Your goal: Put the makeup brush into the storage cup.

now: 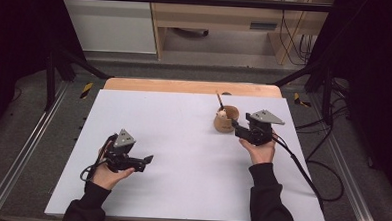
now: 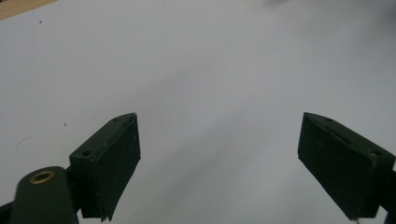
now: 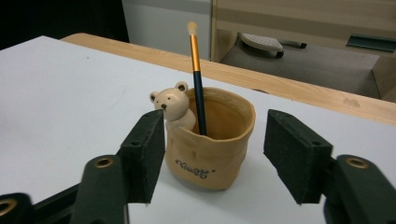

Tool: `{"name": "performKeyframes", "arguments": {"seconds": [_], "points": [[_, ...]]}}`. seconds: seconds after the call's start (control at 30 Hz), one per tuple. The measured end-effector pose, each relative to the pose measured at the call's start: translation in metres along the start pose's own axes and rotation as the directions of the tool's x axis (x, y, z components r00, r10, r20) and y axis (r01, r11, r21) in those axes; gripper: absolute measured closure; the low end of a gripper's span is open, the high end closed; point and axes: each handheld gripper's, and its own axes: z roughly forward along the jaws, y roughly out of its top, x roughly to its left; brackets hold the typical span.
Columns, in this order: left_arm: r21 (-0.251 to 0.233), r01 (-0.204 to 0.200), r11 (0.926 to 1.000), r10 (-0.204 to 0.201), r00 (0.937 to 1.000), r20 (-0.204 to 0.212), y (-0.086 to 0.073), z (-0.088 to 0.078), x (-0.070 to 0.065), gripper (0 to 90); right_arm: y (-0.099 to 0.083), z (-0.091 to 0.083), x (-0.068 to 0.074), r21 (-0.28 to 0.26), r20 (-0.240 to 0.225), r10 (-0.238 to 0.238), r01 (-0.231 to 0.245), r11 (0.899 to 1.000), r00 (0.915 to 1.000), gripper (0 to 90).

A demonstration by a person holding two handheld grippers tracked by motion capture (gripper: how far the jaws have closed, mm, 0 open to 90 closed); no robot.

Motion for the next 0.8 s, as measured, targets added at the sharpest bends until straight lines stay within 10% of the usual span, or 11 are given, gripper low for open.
{"name": "performKeyframes", "arguments": {"seconds": [0.8], "points": [[-0.020, 0.022, 0.9996, -0.022, 0.9998, -0.003, -0.002, -0.005, 0.004, 9.8, -0.021, -0.055, 0.008, 0.040, -0.077, 0.002, 0.002, 0.999, 0.9970, 11.6]]}}
